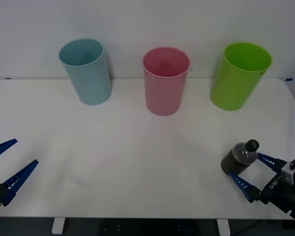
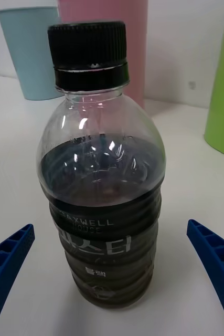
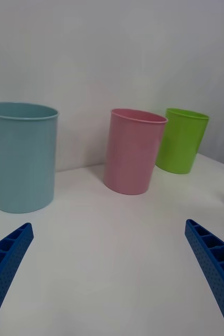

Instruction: Grasp the object on the table and drop it into the matching bin: aluminum can to the light blue bin, PET bottle to the pink bin.

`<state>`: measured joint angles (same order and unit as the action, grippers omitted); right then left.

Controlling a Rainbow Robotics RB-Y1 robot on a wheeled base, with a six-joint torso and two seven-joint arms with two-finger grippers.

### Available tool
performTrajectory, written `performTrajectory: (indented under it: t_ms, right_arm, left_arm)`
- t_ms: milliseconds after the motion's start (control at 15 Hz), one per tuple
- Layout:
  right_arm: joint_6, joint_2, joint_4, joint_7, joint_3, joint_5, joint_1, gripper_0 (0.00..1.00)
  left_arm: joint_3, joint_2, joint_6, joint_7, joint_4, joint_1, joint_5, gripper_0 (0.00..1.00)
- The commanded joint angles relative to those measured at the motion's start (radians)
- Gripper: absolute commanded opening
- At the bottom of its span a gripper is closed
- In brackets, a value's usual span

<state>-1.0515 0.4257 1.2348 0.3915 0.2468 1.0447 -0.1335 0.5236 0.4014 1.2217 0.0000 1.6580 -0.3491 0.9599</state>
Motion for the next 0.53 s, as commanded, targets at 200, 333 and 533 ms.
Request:
performTrajectory:
  t_ms: [200,333,533]
  right_arm:
    - [0.054,-0.022,-0.001,0.015,-0.035,0.0,0.031,1.0]
    - [0.076,-0.033,-0.001,0.018,-0.046,0.0,0.043,1.0]
    - [0.096,-0.044,-0.001,0.021,-0.052,0.0,0.051,1.0]
  left_arm:
    - [0.0,0.0,0.0,0.0,0.0,0.0,0.0,1.0]
    - [0.0,0.0,0.0,0.0,0.0,0.0,0.0,1.0]
    - [0.0,0.0,0.0,0.0,0.0,0.0,0.0,1.0]
